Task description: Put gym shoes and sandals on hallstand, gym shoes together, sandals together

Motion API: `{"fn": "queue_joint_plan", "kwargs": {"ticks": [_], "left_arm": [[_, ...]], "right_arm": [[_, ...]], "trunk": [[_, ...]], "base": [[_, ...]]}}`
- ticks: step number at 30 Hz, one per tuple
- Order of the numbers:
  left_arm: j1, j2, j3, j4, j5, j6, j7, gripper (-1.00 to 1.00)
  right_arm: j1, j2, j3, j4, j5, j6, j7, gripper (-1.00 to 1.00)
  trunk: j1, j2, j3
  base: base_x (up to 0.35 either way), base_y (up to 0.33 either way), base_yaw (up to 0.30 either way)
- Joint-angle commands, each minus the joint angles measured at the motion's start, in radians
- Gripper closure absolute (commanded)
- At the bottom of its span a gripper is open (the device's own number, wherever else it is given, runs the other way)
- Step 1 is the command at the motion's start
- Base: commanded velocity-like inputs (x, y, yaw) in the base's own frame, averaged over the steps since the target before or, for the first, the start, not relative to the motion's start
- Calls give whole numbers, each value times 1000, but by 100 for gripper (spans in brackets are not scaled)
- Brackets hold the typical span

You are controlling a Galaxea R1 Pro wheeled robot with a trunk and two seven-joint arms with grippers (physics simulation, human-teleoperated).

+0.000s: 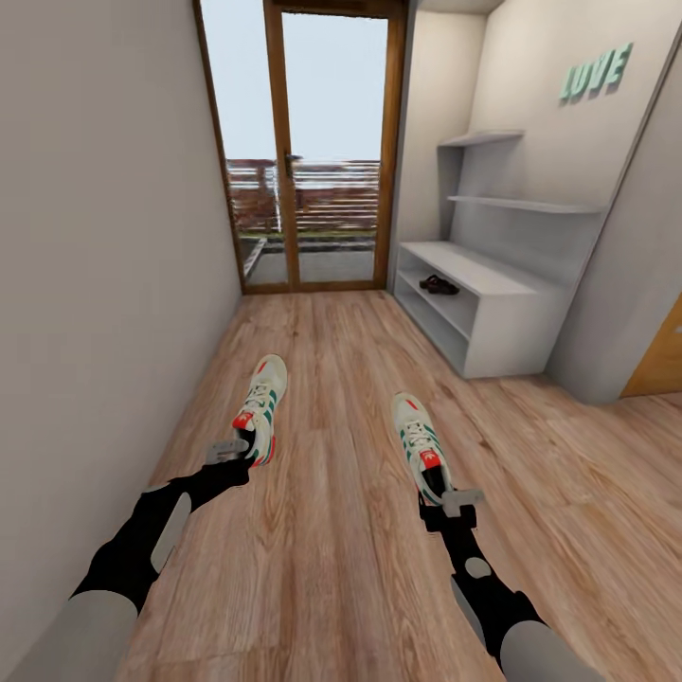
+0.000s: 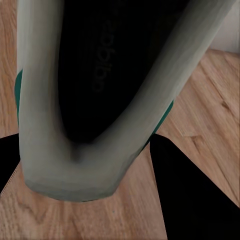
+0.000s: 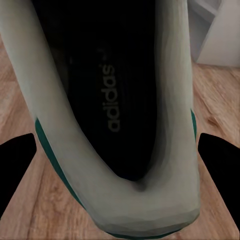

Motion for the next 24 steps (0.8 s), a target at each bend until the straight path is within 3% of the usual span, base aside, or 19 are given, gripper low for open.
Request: {"fn": "queue_joint_plan", "kwargs": {"ticks": [1, 24], "left_arm": [[0, 0, 2, -1, 9, 9, -3, 100], [0, 0, 2, -1, 10, 9, -3, 100]], "right_arm": [[-1, 1, -6, 1, 11, -3, -3, 100], [-1, 1, -6, 2, 11, -3, -2, 100]], "trunk": [[0, 0, -1], [0, 0, 0]], "base": [[347, 0, 0], [347, 0, 0]]}}
